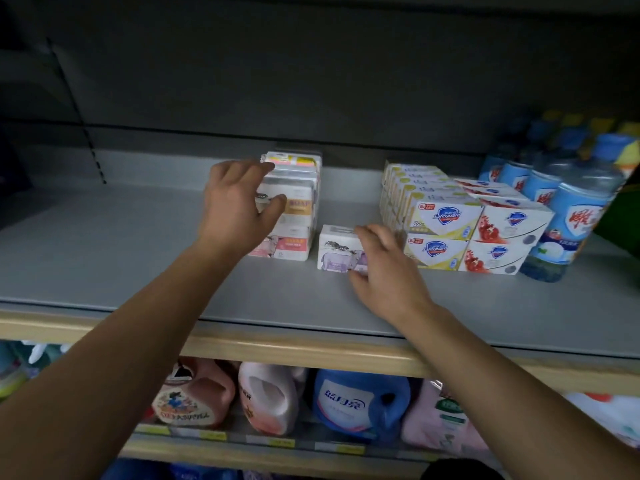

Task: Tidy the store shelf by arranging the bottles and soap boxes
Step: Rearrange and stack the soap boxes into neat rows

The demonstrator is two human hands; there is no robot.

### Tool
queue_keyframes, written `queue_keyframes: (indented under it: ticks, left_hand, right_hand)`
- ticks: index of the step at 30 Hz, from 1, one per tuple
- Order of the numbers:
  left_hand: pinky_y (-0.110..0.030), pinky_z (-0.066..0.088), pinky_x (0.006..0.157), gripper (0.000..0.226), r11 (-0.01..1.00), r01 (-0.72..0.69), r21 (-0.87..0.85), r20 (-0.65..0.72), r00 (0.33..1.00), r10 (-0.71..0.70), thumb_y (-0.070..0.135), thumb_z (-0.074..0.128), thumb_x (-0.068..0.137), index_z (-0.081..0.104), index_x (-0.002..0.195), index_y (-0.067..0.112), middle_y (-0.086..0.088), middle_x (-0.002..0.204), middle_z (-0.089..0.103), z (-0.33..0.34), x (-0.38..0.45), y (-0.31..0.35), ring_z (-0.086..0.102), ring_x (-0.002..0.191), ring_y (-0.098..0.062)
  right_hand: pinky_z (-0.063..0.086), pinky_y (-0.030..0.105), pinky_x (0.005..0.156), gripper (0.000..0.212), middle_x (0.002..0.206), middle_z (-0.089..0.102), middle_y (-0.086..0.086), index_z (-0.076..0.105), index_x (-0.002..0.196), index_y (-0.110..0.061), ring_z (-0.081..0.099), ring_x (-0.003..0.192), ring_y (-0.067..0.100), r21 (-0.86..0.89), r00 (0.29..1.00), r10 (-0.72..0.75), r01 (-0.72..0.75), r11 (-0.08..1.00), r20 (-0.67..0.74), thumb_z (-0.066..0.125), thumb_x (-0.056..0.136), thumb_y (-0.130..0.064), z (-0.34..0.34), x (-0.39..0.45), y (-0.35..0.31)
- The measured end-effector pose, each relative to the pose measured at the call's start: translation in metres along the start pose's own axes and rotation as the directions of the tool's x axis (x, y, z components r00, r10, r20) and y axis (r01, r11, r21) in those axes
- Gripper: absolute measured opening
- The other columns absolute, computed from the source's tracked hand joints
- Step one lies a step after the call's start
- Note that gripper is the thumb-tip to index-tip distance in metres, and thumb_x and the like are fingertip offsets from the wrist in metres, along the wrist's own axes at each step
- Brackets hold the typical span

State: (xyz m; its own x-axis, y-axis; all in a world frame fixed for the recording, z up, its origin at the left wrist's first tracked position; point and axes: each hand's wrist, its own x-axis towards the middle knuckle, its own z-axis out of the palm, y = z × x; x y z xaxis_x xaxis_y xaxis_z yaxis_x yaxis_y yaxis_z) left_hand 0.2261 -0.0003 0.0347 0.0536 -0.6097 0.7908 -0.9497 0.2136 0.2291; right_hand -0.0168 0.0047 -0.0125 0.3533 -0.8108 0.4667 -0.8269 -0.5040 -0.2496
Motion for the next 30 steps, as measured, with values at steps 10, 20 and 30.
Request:
queue_keyframes:
  ticks: [10,20,30]
  left_hand:
    - [-0.036,0.036,0.101,0.044,0.993,0.011,-0.118,0.006,1.0,-0.01,0.028,0.069,0.084,0.063,0.122,0.008,-0.012,0.127,0.059,0.023,-0.003,-0.022,0.05,0.117,-0.035]
    - [-0.04,0.046,0.101,0.058,0.909,0.091,-0.406,-0.03,0.993,-0.113,0.027,0.072,0.077,0.054,0.129,0.007,-0.01,0.138,0.046,0.035,-0.01,-0.022,0.047,0.127,-0.022]
    - [-0.036,0.043,0.102,0.059,0.886,0.06,-0.46,-0.048,0.995,-0.093,0.025,0.072,0.075,0.052,0.128,0.008,-0.006,0.137,0.043,0.044,-0.01,-0.027,0.043,0.127,-0.012]
  right_hand:
    - [0.042,0.037,0.104,0.062,0.151,0.028,0.002,0.035,0.145,-0.01,0.045,0.13,0.027,0.065,0.991,0.131,-0.133,0.989,0.034,0.06,0.089,-0.017,0.034,0.066,0.012]
    - [0.031,0.03,0.112,0.082,0.157,0.016,0.007,0.025,0.151,-0.009,0.034,0.139,0.03,0.108,0.953,0.297,-0.302,0.947,0.059,0.068,0.081,-0.018,0.072,0.15,0.036]
    - [0.029,0.036,0.117,0.077,0.158,0.013,0.007,0.028,0.149,-0.015,0.029,0.141,0.034,0.13,0.916,0.4,-0.393,0.91,-0.029,0.067,0.085,-0.032,0.1,0.196,0.06]
